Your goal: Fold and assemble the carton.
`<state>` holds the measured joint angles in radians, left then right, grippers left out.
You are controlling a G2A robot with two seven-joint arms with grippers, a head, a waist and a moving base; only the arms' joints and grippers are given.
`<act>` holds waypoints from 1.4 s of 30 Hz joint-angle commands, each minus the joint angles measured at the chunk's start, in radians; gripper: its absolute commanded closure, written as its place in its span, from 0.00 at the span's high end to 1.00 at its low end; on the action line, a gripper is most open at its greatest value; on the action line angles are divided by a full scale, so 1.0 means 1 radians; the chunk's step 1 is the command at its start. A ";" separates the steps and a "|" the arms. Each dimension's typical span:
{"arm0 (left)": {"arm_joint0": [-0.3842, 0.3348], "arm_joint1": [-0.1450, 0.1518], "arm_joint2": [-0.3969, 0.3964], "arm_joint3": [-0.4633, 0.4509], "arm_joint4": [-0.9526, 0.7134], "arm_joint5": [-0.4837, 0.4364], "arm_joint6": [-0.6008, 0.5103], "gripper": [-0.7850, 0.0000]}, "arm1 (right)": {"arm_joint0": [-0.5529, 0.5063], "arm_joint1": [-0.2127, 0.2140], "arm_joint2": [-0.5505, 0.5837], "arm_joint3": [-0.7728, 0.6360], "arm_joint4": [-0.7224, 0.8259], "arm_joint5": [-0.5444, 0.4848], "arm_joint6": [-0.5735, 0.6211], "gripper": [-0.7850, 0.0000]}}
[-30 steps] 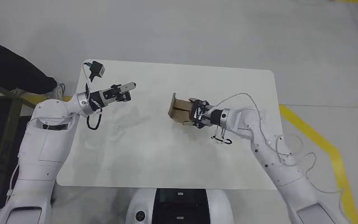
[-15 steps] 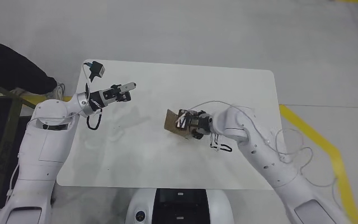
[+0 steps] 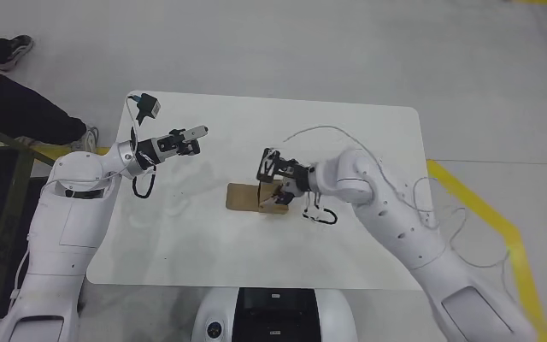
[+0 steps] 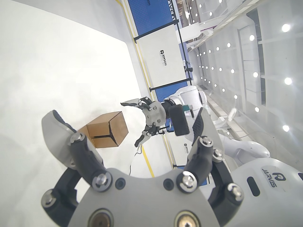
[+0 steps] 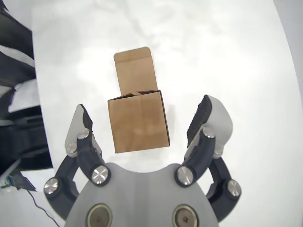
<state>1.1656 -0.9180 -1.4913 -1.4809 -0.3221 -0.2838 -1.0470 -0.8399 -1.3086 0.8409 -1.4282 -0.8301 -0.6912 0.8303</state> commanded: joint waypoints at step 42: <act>-0.010 0.004 0.079 0.097 -0.002 -0.017 -0.162 1.00 | -0.174 0.083 0.161 0.074 -0.276 -0.294 -0.598 1.00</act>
<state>1.1537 -0.9160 -1.4091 -1.3780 -0.3225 -0.3026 -1.1971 -1.0202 -1.2240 1.0071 -1.3578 -1.0937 -0.9806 0.2589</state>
